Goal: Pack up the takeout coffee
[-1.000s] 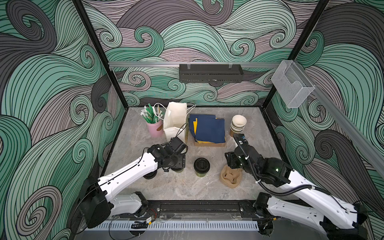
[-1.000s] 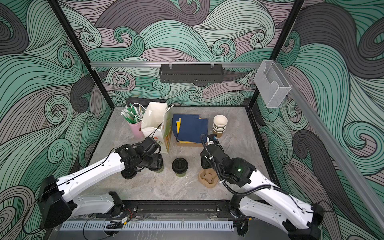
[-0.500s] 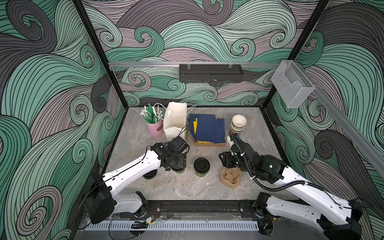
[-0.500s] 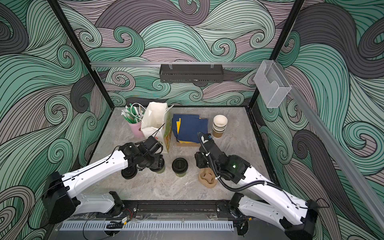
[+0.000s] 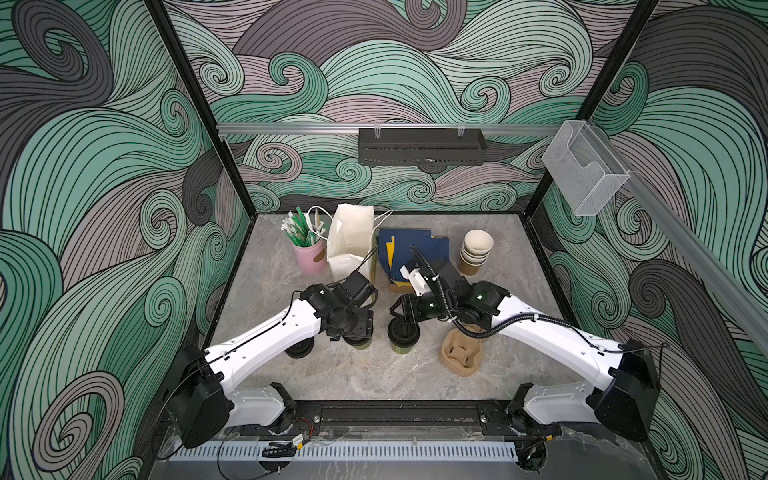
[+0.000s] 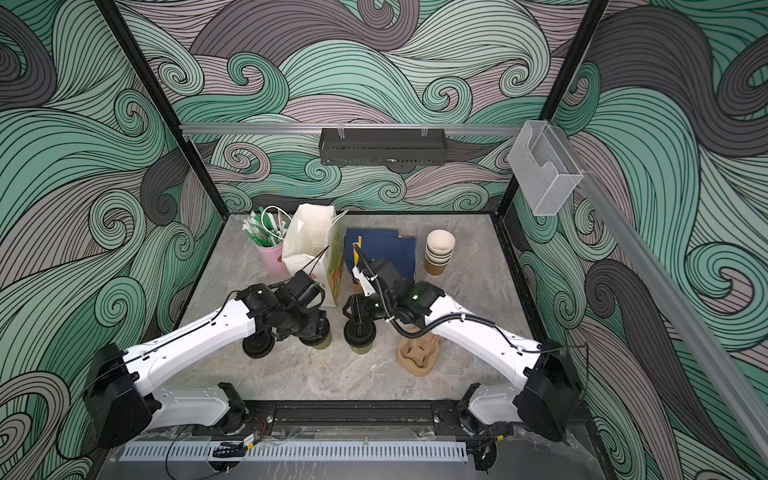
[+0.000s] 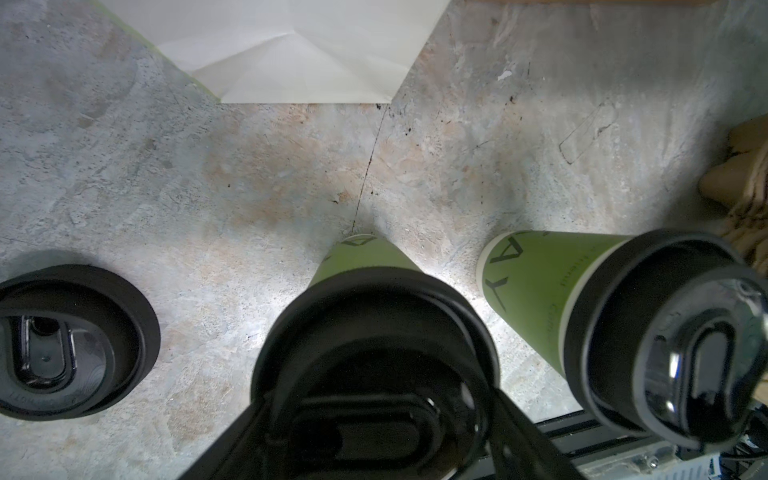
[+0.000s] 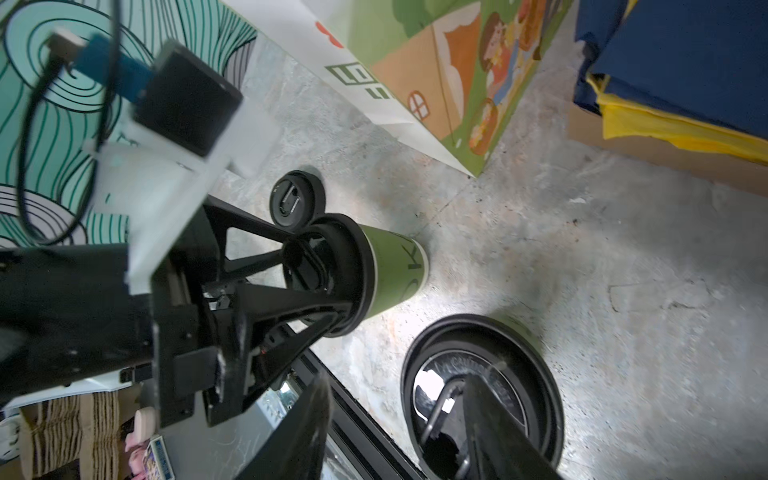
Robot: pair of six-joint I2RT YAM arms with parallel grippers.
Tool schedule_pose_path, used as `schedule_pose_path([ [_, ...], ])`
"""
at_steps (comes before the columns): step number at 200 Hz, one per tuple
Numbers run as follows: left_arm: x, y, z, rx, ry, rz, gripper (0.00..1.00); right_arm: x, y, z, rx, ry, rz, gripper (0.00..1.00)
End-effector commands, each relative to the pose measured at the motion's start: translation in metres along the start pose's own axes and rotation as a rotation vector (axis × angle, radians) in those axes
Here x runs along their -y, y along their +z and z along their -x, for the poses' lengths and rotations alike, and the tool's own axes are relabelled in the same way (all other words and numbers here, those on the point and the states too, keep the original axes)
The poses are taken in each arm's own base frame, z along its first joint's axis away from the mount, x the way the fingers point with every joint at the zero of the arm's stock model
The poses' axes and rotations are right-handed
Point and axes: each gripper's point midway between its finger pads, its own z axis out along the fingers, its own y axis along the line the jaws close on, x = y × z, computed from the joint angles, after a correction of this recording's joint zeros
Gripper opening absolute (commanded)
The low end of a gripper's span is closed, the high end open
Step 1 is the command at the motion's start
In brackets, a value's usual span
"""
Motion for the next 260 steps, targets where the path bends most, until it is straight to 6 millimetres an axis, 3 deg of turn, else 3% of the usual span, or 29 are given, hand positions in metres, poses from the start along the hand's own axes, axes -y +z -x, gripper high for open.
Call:
schedule_pose_path([
  [1, -0.008, -0.006, -0.01, -0.047, 0.016, 0.027, 0.75, -0.012, 0.003, 0.009, 0.001, -0.017, 0.057, 0.51],
  [54, -0.019, -0.01, -0.013, -0.047, 0.019, 0.077, 0.75, -0.013, 0.004, 0.01, 0.0, -0.009, 0.057, 0.51],
  [159, 0.002, -0.003, 0.017, 0.005, 0.054, 0.049, 0.75, -0.002, 0.003, 0.003, 0.001, 0.034, 0.032, 0.53],
  [260, -0.014, -0.016, 0.003, -0.045, 0.083, 0.112, 0.73, -0.004, 0.009, 0.003, -0.016, 0.049, 0.051, 0.54],
])
